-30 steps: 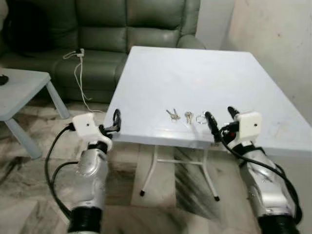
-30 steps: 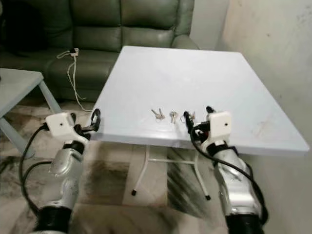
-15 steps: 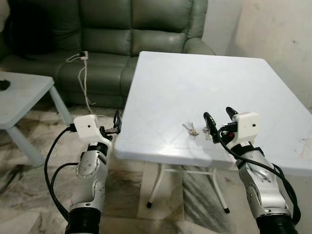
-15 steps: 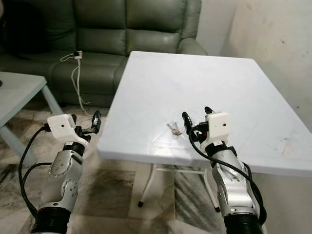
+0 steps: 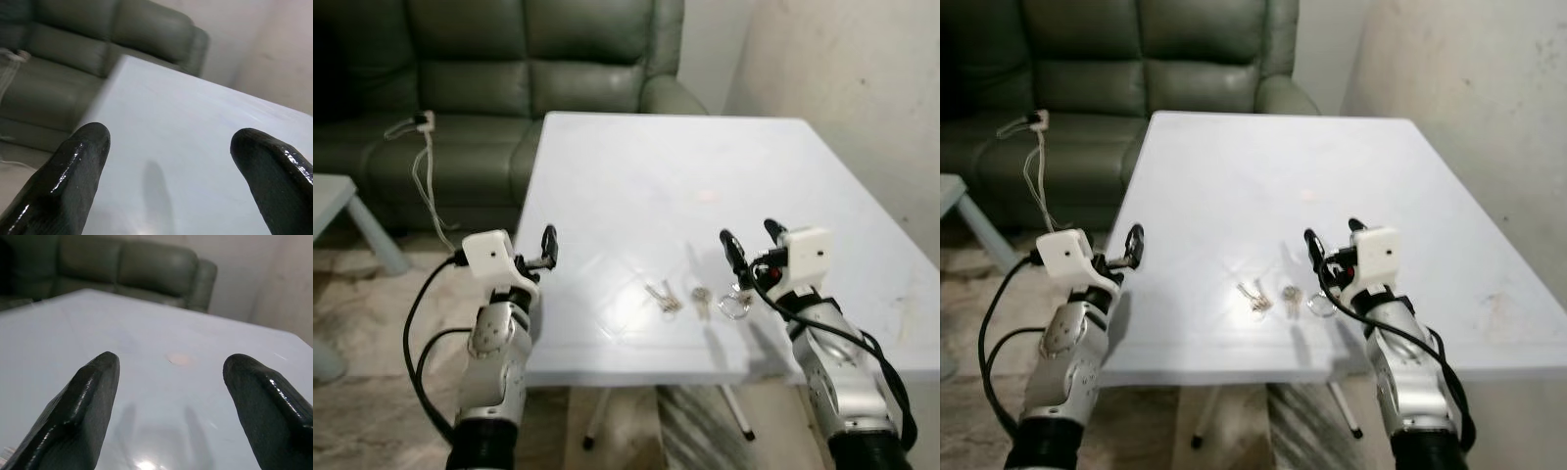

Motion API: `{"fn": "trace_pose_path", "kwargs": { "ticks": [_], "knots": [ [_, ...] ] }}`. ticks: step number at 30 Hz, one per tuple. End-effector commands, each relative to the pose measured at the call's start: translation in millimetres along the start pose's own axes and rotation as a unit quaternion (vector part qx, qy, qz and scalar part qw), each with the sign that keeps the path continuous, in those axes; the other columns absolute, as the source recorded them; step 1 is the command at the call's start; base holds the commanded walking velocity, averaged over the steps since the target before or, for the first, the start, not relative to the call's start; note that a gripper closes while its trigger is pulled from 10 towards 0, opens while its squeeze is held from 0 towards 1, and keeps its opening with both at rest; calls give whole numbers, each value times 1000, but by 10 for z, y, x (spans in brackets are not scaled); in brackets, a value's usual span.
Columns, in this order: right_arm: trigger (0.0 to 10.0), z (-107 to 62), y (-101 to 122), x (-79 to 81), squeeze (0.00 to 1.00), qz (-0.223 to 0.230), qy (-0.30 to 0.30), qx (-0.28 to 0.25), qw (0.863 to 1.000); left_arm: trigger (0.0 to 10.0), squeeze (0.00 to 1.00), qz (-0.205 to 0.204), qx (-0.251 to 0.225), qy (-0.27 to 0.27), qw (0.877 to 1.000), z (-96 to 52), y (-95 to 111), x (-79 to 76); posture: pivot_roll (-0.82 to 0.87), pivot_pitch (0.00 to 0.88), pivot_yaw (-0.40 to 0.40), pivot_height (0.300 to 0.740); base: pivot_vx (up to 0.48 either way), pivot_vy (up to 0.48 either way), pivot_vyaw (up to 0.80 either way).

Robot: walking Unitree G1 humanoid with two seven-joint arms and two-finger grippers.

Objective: Hang keys on a hook

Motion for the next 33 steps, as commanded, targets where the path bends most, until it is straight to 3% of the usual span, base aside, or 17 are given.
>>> {"fn": "trace_pose_path", "kwargs": {
  "ticks": [1,7,20,33],
  "knots": [
    [10000,21,49,24,0,4,5,-6,1000,10000,0,11,-7,-1,1000,3,50,17,22,0,-74,740,0,0,0],
    [10000,-2,-10,17,0,-2,18,13,1000,10000,0,25,-11,-23,999,-20,71,-92,17,0,-76,740,0,0,0],
    [10000,-40,-63,31,0,-27,78,44,996,10000,0,37,-19,-108,993,-220,64,-619,21,27,-87,740,0,0,0],
    [10000,-67,-188,177,0,-60,143,75,985,10000,0,51,-20,-164,985,-391,44,-882,26,36,-99,740,0,0,0]
  ]
}}
Point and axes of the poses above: a point about 5 cm out from each wrist's last joint towards the gripper, its own z axis pointing out of the wrist towards the gripper, its own y axis along the axis of the wrist's last joint, x = y × z, the point moved 6 cm from there along z, pointing out of the wrist towards the gripper, and after that the axes turned 11 degrees about z, right-handed, at the moved point
